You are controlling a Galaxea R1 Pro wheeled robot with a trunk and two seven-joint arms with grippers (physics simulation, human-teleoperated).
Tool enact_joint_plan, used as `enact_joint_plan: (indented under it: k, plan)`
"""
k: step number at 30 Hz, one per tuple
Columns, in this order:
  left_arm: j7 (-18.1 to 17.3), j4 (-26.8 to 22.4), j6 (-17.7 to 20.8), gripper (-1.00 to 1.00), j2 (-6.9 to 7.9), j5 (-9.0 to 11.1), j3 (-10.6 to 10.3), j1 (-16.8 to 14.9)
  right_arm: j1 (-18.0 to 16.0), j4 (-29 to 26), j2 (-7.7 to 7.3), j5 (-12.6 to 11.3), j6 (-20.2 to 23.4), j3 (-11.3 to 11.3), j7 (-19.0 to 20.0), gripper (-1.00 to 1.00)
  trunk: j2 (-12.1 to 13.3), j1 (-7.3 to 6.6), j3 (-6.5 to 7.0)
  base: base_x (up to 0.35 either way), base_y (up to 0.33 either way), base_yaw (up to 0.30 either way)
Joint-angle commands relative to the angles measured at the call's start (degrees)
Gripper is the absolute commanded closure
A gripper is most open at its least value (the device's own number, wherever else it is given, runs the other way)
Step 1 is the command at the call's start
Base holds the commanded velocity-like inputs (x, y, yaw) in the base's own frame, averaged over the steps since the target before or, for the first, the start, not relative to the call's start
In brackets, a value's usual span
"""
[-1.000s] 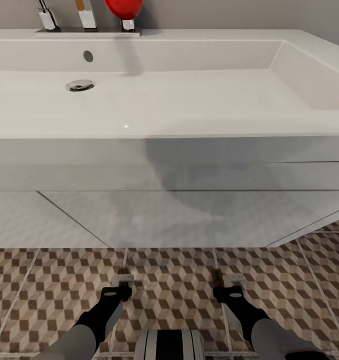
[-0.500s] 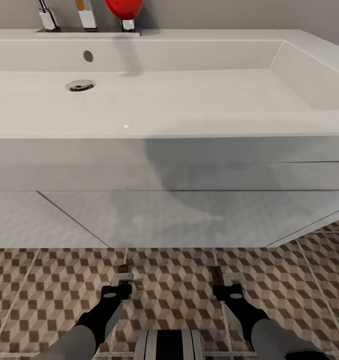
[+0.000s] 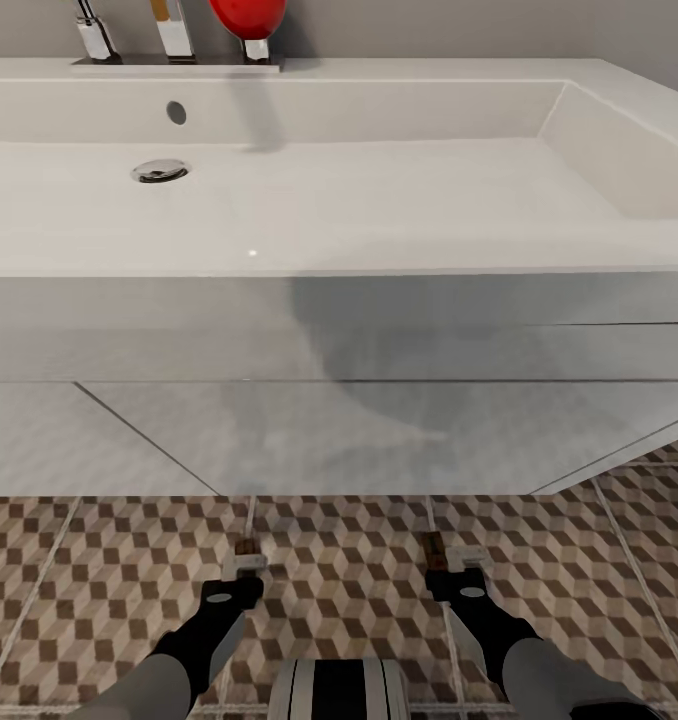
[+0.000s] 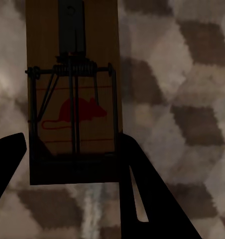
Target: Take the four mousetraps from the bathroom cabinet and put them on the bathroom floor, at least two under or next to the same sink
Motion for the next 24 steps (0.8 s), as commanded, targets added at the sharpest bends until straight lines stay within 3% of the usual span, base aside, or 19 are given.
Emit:
enact_joint_plan:
  k: [1, 24]
  plan:
    - [0.1, 0.0, 0.3, 1.00, -0.07, -0.4, 0.1, 0.0, 0.0, 0.0, 0.00, 0.3, 0.0, 0.3, -0.4, 1.00, 0.0, -0.01, -0.03, 0.000, 0.000, 0.000]
    - [0.2, -0.3, 0.0, 1.00, -0.32, -0.4, 0.2, 0.0, 0.0, 0.0, 0.00, 0.4, 0.1, 0.4, -0.4, 1.00, 0.0, -0.01, -0.03, 0.000, 0.000, 0.000]
